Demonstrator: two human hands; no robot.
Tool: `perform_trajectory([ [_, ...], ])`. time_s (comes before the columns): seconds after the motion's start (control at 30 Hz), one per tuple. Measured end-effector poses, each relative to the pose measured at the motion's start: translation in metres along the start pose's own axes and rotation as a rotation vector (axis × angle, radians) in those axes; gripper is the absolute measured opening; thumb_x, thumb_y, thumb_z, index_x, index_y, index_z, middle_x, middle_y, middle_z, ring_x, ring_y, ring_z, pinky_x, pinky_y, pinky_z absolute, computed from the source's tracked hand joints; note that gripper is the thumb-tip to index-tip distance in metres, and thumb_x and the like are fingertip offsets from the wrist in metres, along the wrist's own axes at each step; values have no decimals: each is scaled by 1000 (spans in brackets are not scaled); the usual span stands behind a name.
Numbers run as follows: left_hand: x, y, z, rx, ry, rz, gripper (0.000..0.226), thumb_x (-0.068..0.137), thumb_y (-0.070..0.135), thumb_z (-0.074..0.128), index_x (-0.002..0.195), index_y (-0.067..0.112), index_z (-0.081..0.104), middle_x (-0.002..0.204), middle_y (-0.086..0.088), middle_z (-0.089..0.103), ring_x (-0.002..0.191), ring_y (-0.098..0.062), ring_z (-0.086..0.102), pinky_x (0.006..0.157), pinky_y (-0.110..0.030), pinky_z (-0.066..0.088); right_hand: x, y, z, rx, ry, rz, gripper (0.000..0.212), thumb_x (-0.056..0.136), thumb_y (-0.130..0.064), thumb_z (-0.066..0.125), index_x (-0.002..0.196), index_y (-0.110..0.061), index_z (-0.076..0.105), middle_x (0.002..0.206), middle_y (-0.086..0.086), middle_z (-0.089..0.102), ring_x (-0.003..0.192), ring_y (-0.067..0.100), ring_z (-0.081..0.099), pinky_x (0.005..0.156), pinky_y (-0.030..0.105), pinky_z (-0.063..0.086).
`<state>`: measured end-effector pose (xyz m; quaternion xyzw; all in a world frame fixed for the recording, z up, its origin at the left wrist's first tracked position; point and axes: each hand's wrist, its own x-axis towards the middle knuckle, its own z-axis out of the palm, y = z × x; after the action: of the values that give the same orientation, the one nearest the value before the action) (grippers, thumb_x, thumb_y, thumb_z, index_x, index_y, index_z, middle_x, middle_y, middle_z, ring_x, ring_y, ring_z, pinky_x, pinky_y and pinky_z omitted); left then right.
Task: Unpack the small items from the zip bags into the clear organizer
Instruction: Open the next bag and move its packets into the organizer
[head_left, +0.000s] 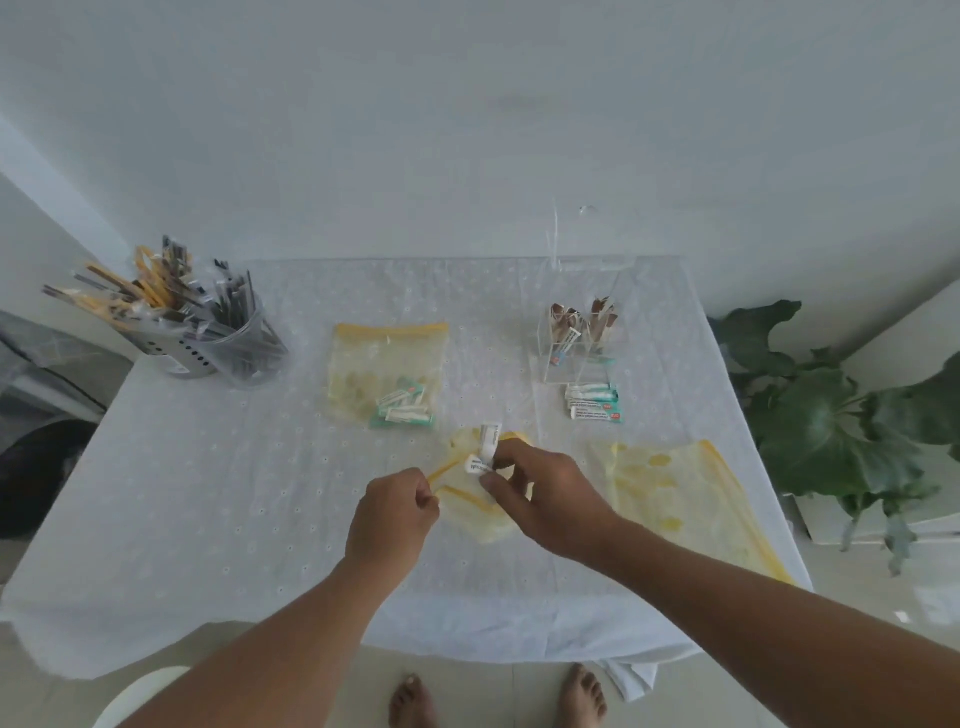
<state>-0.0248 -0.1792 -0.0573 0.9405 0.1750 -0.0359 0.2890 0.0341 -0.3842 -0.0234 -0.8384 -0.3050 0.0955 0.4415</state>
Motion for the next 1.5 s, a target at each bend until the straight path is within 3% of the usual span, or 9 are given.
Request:
perform_trajectory([
  [0.27, -6, 2, -4, -107, -34, 134, 26, 80, 19, 78, 63, 25, 59, 56, 7, 59, 53, -9, 55, 51, -28, 47, 24, 22, -59, 146, 321, 252, 22, 95, -29, 71, 80, -20, 57, 68, -15, 54, 61, 3, 47, 59, 14, 38],
  [0.47, -12, -1, -6, -142, -37, 171, 24, 80, 19, 79, 65, 24, 61, 59, 8, 60, 58, -11, 59, 54, -32, 51, 86, 51, -111, 47, 531, 403, 24, 92, -41, 71, 91, -18, 66, 83, -11, 70, 65, 0, 58, 58, 7, 39],
  [0.6, -14, 1, -2, -172, -20, 173, 26, 79, 19, 80, 65, 25, 60, 57, 9, 57, 56, -9, 55, 52, -25, 45, 118, 68, -122, 28, 556, 455, 20, 90, -38, 74, 98, -20, 70, 87, -12, 72, 80, -4, 65, 74, 21, 50],
  [0.83, -12, 9, -3, -213, 2, 179, 22, 80, 22, 79, 68, 24, 61, 60, 11, 58, 59, -9, 57, 54, -21, 46, 132, 98, -94, -181, 443, 526, 31, 85, -34, 78, 106, -10, 74, 102, 7, 70, 94, 22, 64, 79, 33, 49],
  [1.03, -11, 10, -8, -204, 10, 191, 21, 81, 23, 78, 70, 24, 61, 61, 12, 58, 61, -9, 57, 54, -17, 44, 118, 104, -89, -212, 416, 539, 32, 83, -37, 80, 110, -21, 75, 118, 8, 63, 107, 20, 62, 86, 25, 41],
  [1.23, -9, 11, -10, -207, 15, 182, 20, 81, 24, 78, 69, 24, 62, 62, 10, 60, 61, -9, 58, 55, -22, 47, 102, 73, -99, -143, 472, 453, 22, 92, -37, 71, 111, -25, 70, 96, -8, 69, 86, 6, 62, 75, 23, 41],
  [1.33, -6, 17, -11, -210, 16, 185, 19, 81, 23, 78, 70, 23, 62, 62, 9, 60, 61, -7, 58, 55, -21, 46, 84, 24, -87, 17, 317, 239, 6, 96, -24, 68, 97, -19, 72, 82, -8, 70, 63, 0, 60, 64, 19, 45],
  [1.4, -4, 23, -10, -212, 22, 199, 18, 80, 23, 78, 70, 21, 63, 62, 10, 60, 60, -6, 58, 55, -22, 47, 68, -7, -72, 21, 1, 98, 6, 95, -12, 67, 93, -11, 72, 78, -4, 73, 58, 0, 63, 58, 13, 45],
  [1.5, -1, 30, -7, -240, 7, 214, 16, 80, 22, 79, 72, 19, 65, 64, 9, 63, 60, -6, 59, 57, -26, 50, 54, -14, -37, -148, -418, 198, 17, 96, -11, 60, 99, -9, 76, 90, -1, 77, 59, -5, 62, 62, 8, 43],
])
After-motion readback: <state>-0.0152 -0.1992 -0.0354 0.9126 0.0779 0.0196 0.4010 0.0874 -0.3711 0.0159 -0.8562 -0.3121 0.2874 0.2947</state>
